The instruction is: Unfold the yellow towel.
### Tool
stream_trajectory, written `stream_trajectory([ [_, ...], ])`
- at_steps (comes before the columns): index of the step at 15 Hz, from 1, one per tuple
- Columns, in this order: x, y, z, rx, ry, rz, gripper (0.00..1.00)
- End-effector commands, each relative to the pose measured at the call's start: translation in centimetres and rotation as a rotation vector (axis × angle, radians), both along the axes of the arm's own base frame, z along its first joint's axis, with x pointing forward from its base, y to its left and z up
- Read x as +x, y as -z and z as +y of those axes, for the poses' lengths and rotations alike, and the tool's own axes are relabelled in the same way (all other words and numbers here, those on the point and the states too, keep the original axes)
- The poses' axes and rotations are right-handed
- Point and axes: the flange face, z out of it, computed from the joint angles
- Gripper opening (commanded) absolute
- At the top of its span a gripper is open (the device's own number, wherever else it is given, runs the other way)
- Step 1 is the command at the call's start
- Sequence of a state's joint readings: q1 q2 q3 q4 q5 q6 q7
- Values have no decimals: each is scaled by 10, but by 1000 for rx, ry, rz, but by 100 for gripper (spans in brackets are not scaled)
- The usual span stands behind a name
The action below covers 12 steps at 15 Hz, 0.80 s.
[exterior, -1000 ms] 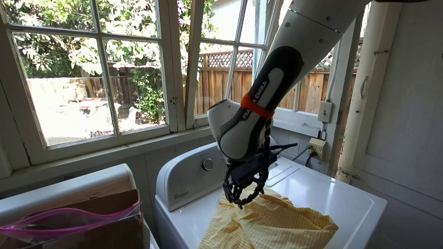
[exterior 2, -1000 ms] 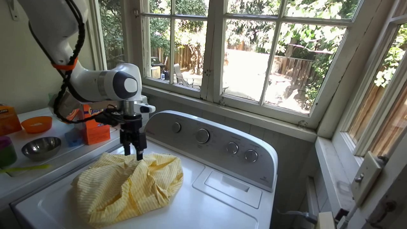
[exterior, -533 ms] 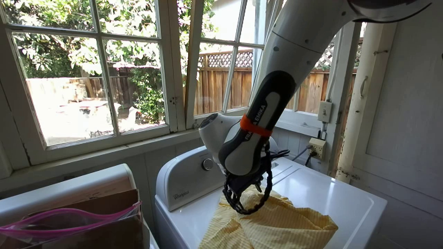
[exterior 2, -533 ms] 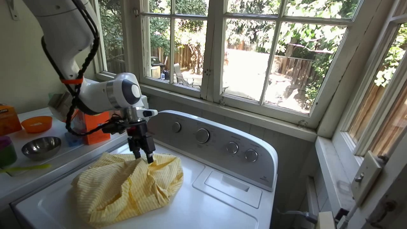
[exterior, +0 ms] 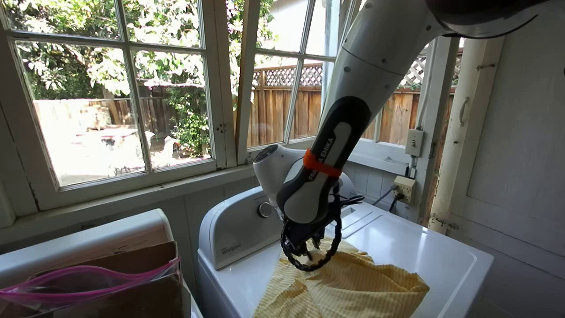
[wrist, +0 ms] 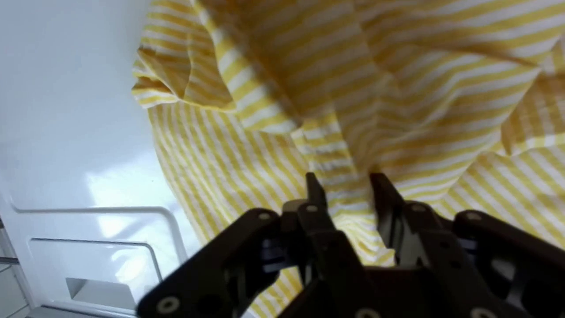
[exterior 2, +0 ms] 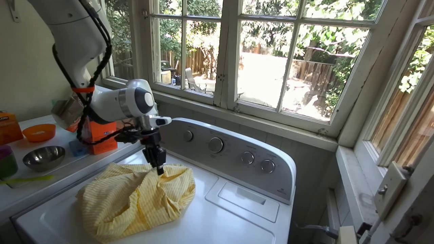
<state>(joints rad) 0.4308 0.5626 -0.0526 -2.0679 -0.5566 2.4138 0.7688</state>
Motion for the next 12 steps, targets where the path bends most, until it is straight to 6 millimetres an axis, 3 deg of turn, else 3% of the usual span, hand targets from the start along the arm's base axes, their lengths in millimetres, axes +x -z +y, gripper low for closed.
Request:
stream_trajectory([
  [1,6,-18,-4,117,26,0,2],
  [7,17,-50,-23,271,-11,2,1],
  [12,36,-107,-87,215,-93,-47,0],
])
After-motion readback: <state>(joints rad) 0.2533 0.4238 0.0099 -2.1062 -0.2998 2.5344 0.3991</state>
